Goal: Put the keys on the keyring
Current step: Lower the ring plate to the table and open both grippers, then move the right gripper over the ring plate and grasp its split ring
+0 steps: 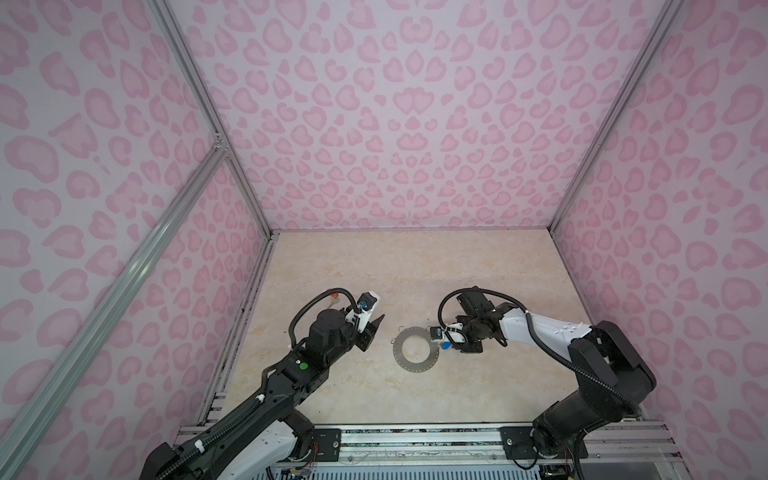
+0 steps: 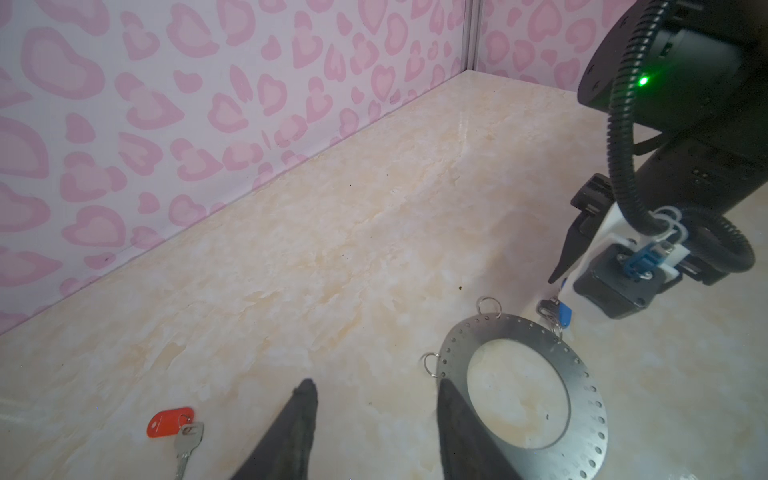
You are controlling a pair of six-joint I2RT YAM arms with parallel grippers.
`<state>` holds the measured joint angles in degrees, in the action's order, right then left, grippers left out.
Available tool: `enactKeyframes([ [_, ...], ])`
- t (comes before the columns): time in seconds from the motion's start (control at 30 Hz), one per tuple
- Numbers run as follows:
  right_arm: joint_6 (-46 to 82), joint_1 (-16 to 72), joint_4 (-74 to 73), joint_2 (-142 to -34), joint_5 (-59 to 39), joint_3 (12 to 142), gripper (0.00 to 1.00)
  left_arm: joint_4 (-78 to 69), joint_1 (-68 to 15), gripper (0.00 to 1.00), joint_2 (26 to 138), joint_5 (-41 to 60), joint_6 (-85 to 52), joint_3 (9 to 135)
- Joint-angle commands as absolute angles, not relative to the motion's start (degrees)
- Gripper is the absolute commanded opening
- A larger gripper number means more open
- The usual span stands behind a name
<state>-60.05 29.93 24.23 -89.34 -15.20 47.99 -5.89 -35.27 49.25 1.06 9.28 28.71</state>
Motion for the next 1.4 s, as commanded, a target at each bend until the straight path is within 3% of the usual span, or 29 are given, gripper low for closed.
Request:
enactKeyframes([
  [0.0, -58.53, 29.18, 27.03, -87.15, -11.49, 47.56, 0.40, -6.34, -35.24, 0.49, 48.19, 0.93, 9.50, 29.01],
  [0.2, -53.76, 26.49, 27.64, -80.84, -8.64, 46.33, 0.43, -5.79, -34.98, 0.54, 47.31, 0.01, 7.91, 28.98],
  [0.33, -46.74, 27.00, 23.66, -74.63, -14.66, 46.62, 0.42, -5.71, -34.48, 0.57, 47.00, -1.94, 4.11, 28.82],
  [0.57, -32.61, 36.92, 6.04, -71.71, -21.37, 42.93, 0.38, -1.84, -32.89, 0.59, 48.59, -4.75, -4.97, 31.55],
  [0.8, -38.64, 46.91, 4.00, -84.36, -19.87, 46.85, 0.36, -1.08, -30.41, 0.60, 50.90, -5.21, -11.49, 33.19],
  [1.13, -53.74, 46.52, 14.12, -105.00, -21.05, 64.35, 0.29, 1.99, -25.33, 0.59, 52.29, -3.60, -10.95, 33.70],
  [1.37, -58.37, 45.08, 19.62, -110.56, -23.69, 70.21, 0.27, 1.91, -19.92, 0.59, 53.09, -1.29, -13.68, 33.19],
])
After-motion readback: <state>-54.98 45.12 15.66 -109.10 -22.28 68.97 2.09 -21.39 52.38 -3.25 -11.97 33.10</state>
